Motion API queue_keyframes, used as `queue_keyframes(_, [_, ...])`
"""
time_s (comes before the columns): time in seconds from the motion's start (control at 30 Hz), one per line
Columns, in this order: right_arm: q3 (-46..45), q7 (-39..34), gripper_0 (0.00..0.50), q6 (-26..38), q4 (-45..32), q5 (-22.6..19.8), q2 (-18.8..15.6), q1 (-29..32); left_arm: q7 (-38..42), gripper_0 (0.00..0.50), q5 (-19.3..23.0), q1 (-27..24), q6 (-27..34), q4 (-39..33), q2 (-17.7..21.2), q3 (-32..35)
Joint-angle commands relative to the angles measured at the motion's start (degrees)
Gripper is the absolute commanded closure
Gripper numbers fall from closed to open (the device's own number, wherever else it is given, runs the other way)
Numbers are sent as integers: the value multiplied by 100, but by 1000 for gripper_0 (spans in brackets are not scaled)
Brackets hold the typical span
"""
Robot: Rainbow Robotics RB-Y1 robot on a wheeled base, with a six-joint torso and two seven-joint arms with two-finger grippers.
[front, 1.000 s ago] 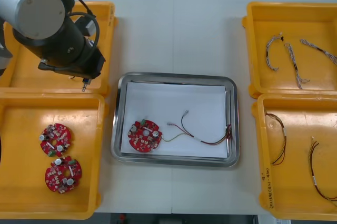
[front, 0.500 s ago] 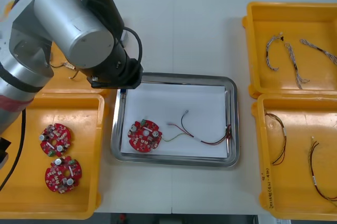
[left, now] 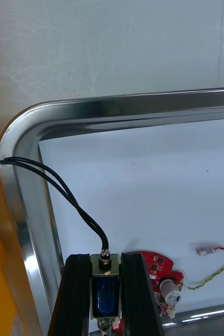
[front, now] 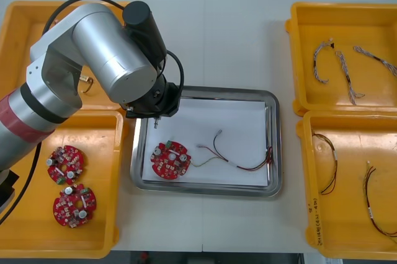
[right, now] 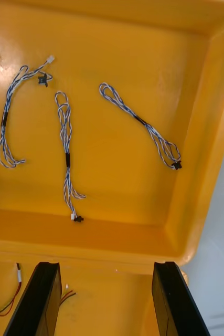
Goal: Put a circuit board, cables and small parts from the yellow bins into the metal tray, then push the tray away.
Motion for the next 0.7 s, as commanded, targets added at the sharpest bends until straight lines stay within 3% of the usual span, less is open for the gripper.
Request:
queue_keyframes(0.03, [75,167,0,-356,240,-19,-212,-44,250,495,-211,-238,-306,221,-228,-197])
queue_keyframes(0.3, [101,334,0,-839,908,42,-194,-281,259,482,-405,-238,-587,440,-255,-443])
queue_keyframes(0.43, [304,791,0,-1235,1629,192,-194,-659,294,454,-519,-229,-658,519,-255,-601])
queue_keyframes(0.7, [558,1187,0,-1753,2710,385,-185,-1239,338,448,-589,-229,-710,563,-255,-697])
